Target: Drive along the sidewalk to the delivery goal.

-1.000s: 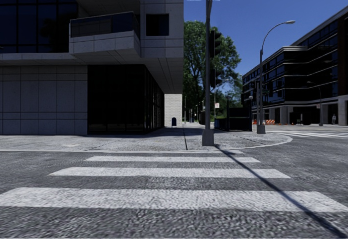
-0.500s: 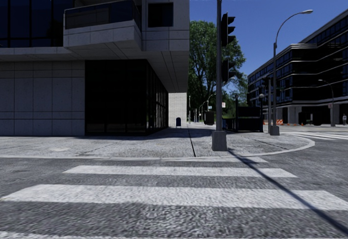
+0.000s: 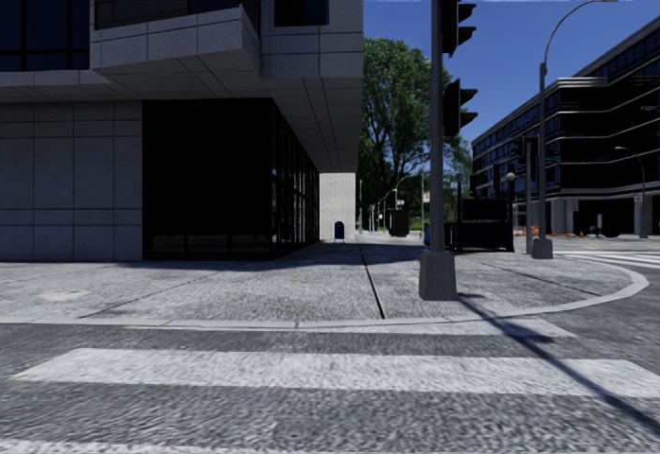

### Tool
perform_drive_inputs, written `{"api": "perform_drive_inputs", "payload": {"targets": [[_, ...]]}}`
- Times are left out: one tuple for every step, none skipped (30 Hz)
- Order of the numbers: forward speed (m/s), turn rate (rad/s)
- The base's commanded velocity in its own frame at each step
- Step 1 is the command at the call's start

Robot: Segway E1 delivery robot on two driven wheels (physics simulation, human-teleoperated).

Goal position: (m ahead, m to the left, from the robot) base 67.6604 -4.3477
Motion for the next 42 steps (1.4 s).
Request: {"api": "perform_drive_inputs", "payload": {"targets": [[2.00,0.18],[2.00,0.36],[2.00,0.49],[2.00,0.54],[2.00,0.54],[2.00,0.55],[2.00,0.55],[2.00,0.55],[2.00,0.55],[2.00,0.55],[2.00,0.19],[2.00,0.19],[2.00,0.00],[2.00,0.00],[2.00,0.00],[2.00,0.00],[2.00,0.00],[2.00,0.00],[2.00,0.00],[2.00,0.00],[2.00,0.00],[2.00,0.00],[2.00,0.00],[2.00,0.00],[2.00,0.00],[2.00,0.00],[2.00,0.00],[2.00,0.00],[1.97,0.00],[1.97,0.00],[1.94,0.00],[1.93,0.00],[1.84,0.00],[1.84,0.00],[1.81,0.00],[1.79,0.00],[1.79,0.00],[1.77,0.00],[1.75,0.00],[1.70,0.00],[1.70,0.00],[1.69,0.00]]}}
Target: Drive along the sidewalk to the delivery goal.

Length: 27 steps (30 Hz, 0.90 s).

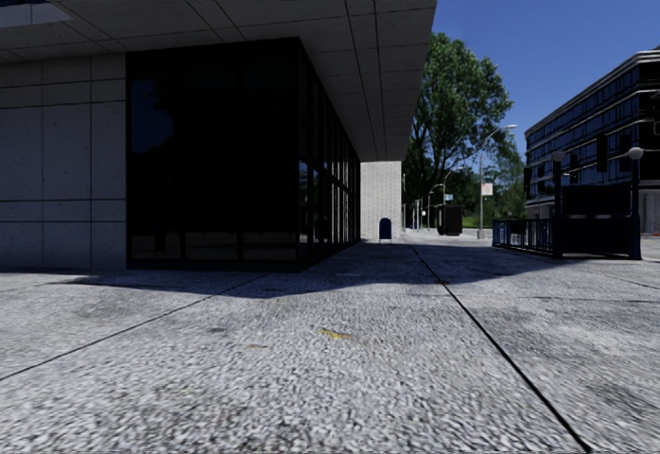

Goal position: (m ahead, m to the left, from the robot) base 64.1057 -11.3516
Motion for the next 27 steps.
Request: {"api": "perform_drive_inputs", "payload": {"targets": [[1.69,0.00],[1.69,0.00],[1.69,0.00],[1.69,0.00],[1.69,0.00],[1.69,0.00],[1.69,0.00],[1.68,0.00],[1.68,0.00],[1.68,0.00],[1.68,0.00],[1.68,0.00],[1.68,0.00],[1.68,0.00],[1.68,0.00],[1.68,0.00],[1.68,0.00],[1.68,0.00],[1.68,0.00],[1.68,0.00],[1.68,0.00],[1.68,0.00],[1.69,0.00],[1.71,0.00],[1.75,0.00],[1.75,0.00],[1.77,0.00]]}}
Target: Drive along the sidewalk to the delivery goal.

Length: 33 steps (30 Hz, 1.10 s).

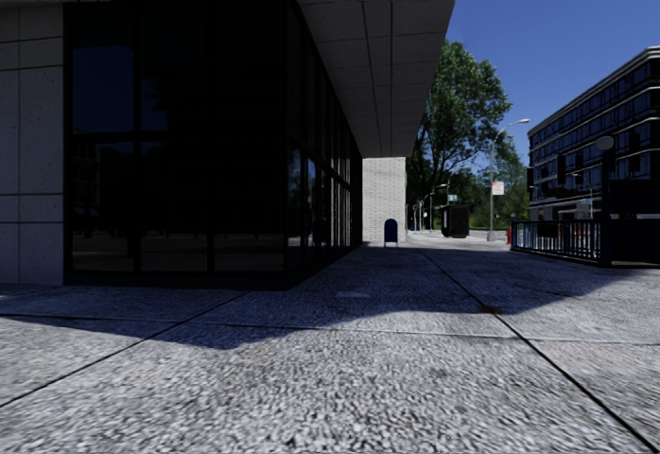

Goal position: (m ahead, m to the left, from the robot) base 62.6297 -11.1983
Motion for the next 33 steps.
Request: {"api": "perform_drive_inputs", "payload": {"targets": [[1.77,0.00],[1.78,0.00],[1.78,0.00],[1.79,0.00],[1.79,0.00],[1.79,0.00],[1.79,0.00],[1.79,0.00],[1.79,0.00],[1.79,0.00],[1.79,0.00],[1.79,0.00],[1.79,0.00],[1.79,0.00],[1.79,0.00],[1.79,0.00],[1.79,0.00],[1.79,0.00],[1.79,0.00],[1.79,0.00],[1.79,0.00],[1.79,0.00],[1.79,0.00],[1.79,0.00],[1.80,0.00],[1.87,0.00],[1.87,0.00],[1.92,0.00],[1.94,0.00],[2.00,0.00],[2.00,0.00],[2.00,0.00],[2.00,0.00]]}}
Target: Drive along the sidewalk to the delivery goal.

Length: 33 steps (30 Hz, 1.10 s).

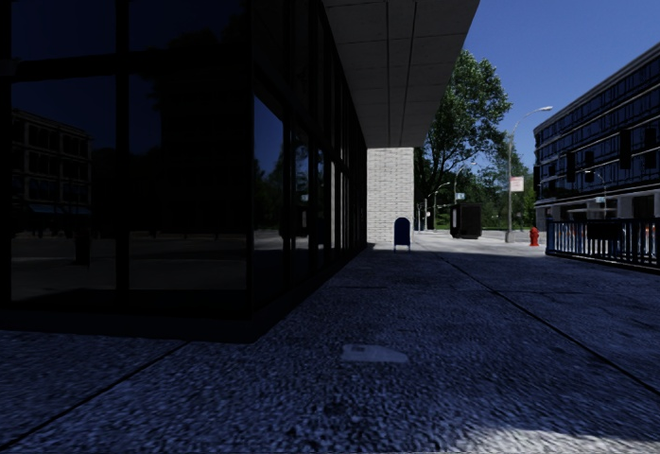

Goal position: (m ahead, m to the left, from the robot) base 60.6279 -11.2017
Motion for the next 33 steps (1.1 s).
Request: {"api": "perform_drive_inputs", "payload": {"targets": [[2.00,0.00],[2.00,0.00],[2.00,0.00],[2.00,0.00],[2.00,0.00],[2.00,0.00],[2.00,0.00],[1.95,0.00],[1.95,0.00],[1.91,0.00],[1.89,0.00],[2.00,0.00],[2.00,0.00],[2.00,0.00],[2.00,0.00],[2.00,0.00],[2.00,0.00],[2.00,0.00],[2.00,-0.11],[2.00,-0.23],[2.00,-0.23],[2.00,-0.28],[2.00,-0.31],[2.00,-0.31],[2.00,-0.35],[2.00,-0.65],[2.00,-0.90],[2.00,-0.90],[2.00,-0.98],[2.00,-1.00],[2.00,-1.01],[2.00,-1.02],[2.00,-1.02]]}}
